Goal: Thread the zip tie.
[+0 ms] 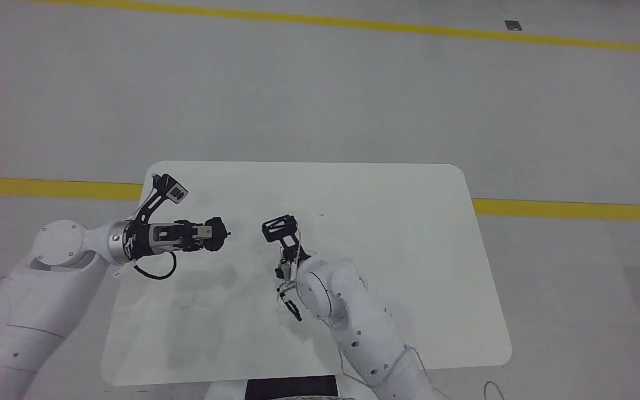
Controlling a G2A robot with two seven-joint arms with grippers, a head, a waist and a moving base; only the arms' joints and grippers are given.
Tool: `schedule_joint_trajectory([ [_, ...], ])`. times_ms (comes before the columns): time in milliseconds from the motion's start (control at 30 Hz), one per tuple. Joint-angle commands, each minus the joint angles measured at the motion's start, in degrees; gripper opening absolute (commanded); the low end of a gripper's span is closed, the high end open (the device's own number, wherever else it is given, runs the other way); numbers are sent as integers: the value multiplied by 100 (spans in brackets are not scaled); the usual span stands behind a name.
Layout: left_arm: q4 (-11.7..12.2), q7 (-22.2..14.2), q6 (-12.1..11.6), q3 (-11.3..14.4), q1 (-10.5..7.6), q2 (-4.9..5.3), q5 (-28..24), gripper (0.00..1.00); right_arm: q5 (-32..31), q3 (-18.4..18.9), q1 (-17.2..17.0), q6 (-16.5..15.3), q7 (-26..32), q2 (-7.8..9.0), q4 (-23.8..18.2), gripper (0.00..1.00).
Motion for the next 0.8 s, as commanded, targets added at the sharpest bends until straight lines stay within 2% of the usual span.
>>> schedule_joint_trajectory([
  [0,0,0,0,0,0,0,0,0,446,344,-307,-432,-231,76,-327,0],
  [167,0,0,0,0,0,0,0,0,1299,916,-684,-1296,-537,209,-563,0],
  [367,0,0,0,0,0,0,0,0,2604,1398,-807,-2270,-796,325,-405,0],
  [700,0,0,0,0,0,0,0,0,2663,1424,-800,-2332,-786,336,-377,0],
  [767,0,0,0,0,0,0,0,0,2765,1366,-833,-2349,-937,337,-288,0],
])
